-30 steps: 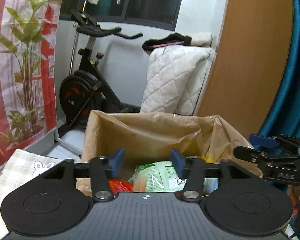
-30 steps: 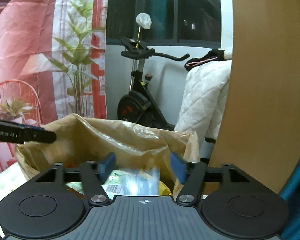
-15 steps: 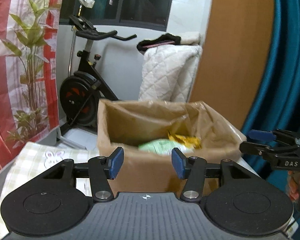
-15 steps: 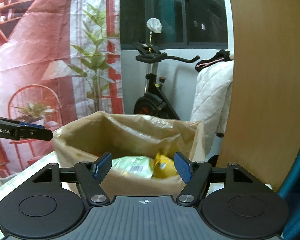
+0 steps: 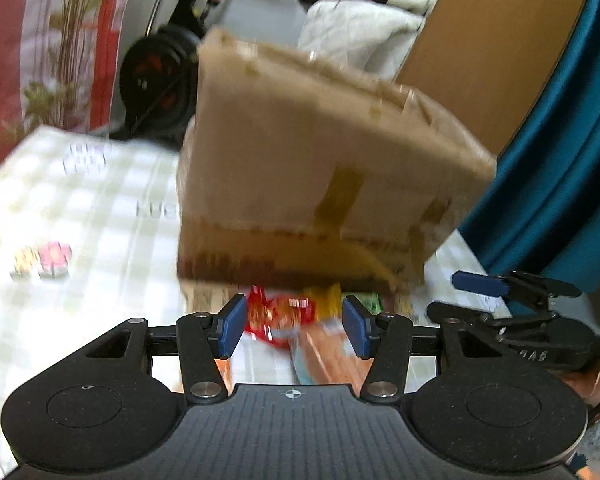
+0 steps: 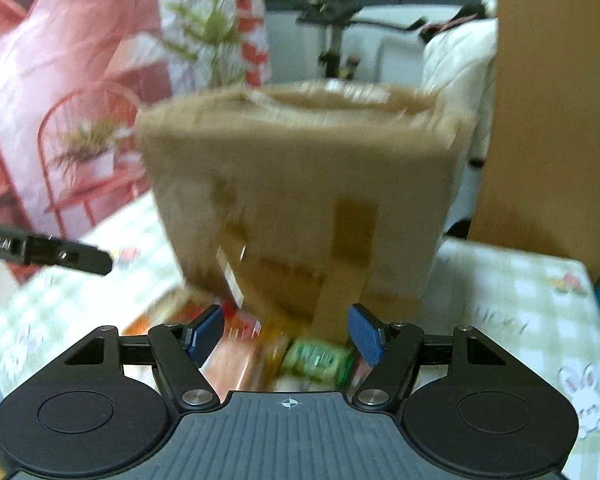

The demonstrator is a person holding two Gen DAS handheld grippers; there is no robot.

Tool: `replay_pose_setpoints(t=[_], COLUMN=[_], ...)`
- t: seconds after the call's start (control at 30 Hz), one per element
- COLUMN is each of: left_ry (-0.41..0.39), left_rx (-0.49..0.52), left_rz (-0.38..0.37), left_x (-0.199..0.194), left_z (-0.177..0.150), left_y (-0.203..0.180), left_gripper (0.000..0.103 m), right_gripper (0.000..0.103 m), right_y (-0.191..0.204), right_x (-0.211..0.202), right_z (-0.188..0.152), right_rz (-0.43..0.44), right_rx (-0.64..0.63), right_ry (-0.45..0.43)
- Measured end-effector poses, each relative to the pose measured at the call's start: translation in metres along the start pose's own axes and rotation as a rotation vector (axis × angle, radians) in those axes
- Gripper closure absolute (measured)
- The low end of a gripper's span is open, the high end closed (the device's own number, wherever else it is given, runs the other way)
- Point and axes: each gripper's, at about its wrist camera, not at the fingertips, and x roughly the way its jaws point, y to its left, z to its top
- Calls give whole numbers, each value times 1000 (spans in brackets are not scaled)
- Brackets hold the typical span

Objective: Organize snacks
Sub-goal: 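Lower both tools back toward the snacks in front of the box, then grasp the packaged bread loaf between both tools and lift it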

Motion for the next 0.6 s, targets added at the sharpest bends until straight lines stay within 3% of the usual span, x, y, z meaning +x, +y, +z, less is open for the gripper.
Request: replay_pose_setpoints(t=[0.27, 0.4, 0.6], left_ry=[107, 135, 177], left_rx=[-30, -34, -48], left_rz=[-63, -86, -91], left_x=[29, 41, 63], left_z=[-26, -34, -46], left_y=[0, -9, -13], left_gripper=[49, 49, 49], right_gripper=[38, 37, 36], right_y=[24, 38, 41], right_x=[22, 26, 36], right_z=[-29, -33, -37], right_rz=[59, 90, 121], right_rx=[-143, -224, -250], right_ry=[126, 150, 175])
